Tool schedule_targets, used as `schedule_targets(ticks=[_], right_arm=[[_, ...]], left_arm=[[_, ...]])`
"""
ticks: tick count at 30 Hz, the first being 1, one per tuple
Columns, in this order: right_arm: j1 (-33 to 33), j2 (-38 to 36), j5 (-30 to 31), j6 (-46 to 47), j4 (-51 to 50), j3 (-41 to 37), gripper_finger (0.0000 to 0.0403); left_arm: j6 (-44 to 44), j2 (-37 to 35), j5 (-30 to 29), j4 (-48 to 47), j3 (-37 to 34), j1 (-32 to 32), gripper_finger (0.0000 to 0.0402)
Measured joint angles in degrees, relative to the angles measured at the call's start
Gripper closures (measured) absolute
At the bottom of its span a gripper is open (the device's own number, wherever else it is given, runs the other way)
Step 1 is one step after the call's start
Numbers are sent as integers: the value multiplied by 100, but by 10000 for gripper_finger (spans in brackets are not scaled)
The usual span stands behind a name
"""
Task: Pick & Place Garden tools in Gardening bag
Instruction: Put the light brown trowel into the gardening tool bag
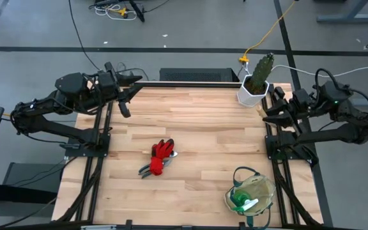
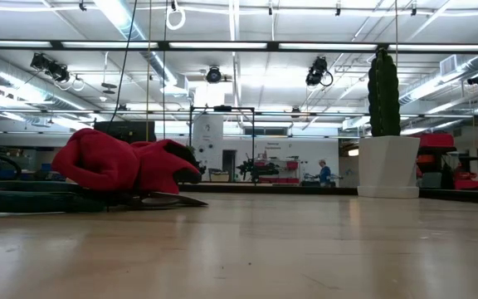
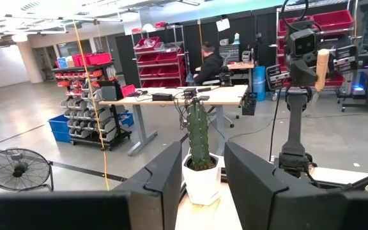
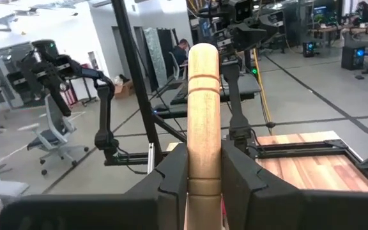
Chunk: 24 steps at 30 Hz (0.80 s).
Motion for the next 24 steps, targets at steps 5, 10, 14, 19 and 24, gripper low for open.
schedule_targets(ticks=[5,10,14,19,24], right_arm=[[2,0,-81,-300,-9,0,335],[0,0,-77,-507,-11,0,335],[2,0,-75,-637,-11,0,335],[0,-2,-160,-762,-16,0,335],[0,-2,-431,-811,-20,0,335]], left_arm=[[0,0,0,0,0,0,275],[0,0,0,0,0,0,275],[-1,0,0,0,0,-1,275],[0,0,0,2,0,0,275],[0,0,0,0,0,0,275]])
